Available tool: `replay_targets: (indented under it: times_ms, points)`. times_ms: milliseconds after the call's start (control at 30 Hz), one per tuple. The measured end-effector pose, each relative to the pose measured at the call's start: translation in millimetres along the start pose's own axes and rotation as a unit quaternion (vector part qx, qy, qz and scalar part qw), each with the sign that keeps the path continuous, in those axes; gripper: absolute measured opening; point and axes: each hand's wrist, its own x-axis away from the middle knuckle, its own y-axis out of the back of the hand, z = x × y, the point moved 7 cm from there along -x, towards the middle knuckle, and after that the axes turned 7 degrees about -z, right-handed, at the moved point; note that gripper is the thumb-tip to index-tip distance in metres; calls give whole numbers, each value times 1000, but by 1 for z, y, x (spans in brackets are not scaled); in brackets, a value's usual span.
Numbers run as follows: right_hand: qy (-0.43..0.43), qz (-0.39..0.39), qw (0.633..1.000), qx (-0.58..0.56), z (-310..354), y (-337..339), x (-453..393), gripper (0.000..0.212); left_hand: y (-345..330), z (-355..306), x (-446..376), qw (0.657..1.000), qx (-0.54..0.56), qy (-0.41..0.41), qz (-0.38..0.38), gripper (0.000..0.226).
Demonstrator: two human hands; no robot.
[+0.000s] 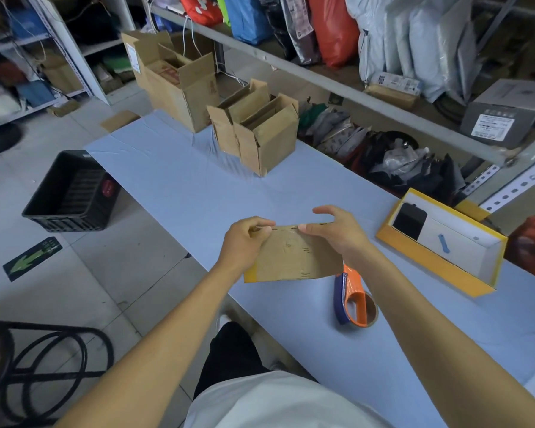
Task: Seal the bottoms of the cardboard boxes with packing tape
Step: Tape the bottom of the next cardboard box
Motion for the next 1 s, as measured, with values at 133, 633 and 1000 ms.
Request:
replay_targets:
  times_ms: [133,633,1000]
  points:
    - [-29,-12,999,14,-4,1,-9,37,-27,9,16,974,-207,-50,81,105]
    - [103,-28,990,90,-41,21,8,90,-10,13,-9,974,-226,-12,15,110]
    - [26,-35,998,-42,-41,0,16,120,8,37,-24,977,137,164,19,56]
